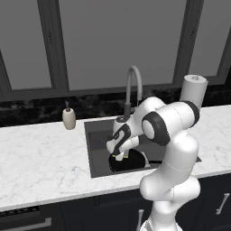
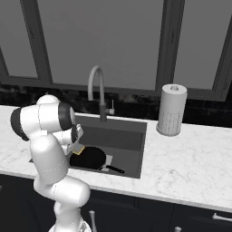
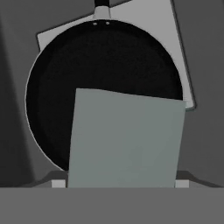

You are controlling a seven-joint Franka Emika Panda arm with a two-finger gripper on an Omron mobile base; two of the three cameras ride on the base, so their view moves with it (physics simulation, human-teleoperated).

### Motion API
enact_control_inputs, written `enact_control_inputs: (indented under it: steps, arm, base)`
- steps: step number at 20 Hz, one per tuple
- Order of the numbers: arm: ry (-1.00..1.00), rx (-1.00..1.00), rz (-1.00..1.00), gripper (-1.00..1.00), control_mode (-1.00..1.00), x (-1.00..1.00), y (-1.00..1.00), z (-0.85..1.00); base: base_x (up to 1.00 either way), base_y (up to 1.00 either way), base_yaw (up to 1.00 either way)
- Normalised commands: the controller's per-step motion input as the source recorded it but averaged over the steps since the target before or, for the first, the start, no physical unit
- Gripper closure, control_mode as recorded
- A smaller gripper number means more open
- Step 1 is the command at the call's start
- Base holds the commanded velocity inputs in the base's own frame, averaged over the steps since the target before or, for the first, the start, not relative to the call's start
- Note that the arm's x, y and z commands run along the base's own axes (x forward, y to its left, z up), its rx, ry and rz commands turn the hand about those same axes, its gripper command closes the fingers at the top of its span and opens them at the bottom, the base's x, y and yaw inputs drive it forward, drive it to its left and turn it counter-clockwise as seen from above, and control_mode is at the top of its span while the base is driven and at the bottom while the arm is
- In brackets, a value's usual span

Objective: Pick the pan and sponge and place them into the sink. Then turn on the water.

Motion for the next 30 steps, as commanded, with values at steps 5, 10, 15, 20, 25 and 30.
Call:
enact_control_inputs:
  steps: [5,10,15,20,25,30]
  arm:
    - [0.0,-0.04,-0.04,1.0,-1.0,0.17,0.0,-0.35]
    - [0.01,-0.05,-0.05,1.0,-1.0,0.16,0.0,-0.33]
    - [0.0,-0.07,-0.06,1.0,-1.0,0.12,0.02,-0.33]
    - [0.02,-0.11,-0.05,1.0,-1.0,0.0,0.15,-0.41]
    - [0.03,-0.11,-0.02,1.0,-1.0,0.0,0.19,-0.44]
    - [0.08,-0.09,-0.01,1.0,-1.0,0.0,0.13,-0.4]
  base:
    - [0.0,0.0,0.0]
    - [0.0,0.0,0.0]
    - [0.0,0.0,0.0]
    - [0.0,0.0,0.0]
    - [0.0,0.0,0.0]
    - [0.0,0.0,0.0]
